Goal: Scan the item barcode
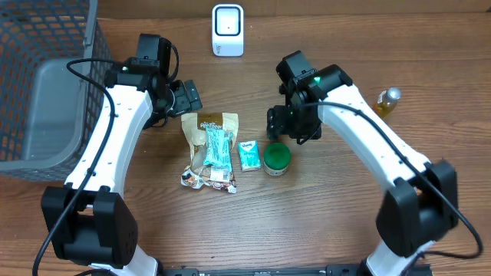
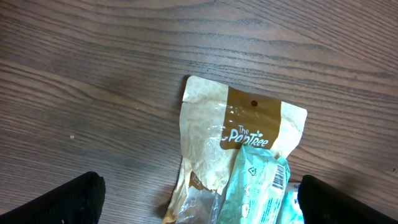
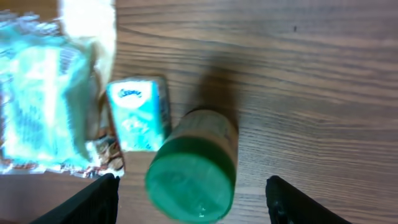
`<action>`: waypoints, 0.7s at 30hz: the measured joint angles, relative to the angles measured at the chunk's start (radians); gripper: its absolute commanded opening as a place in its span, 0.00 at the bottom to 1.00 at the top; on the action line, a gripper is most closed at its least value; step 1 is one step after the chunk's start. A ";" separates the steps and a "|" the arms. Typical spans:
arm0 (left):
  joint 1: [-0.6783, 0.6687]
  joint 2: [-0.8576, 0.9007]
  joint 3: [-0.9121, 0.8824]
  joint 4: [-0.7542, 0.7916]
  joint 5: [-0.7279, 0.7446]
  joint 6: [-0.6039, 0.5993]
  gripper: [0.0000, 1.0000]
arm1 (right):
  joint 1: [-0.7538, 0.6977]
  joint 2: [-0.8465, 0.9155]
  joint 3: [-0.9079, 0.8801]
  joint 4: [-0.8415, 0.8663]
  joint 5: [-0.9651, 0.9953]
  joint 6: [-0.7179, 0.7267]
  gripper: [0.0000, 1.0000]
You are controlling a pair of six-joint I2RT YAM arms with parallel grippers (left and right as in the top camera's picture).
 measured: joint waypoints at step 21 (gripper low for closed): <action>0.000 0.000 0.000 0.000 0.000 0.000 1.00 | 0.187 -0.035 -0.001 -0.002 0.262 -0.027 1.00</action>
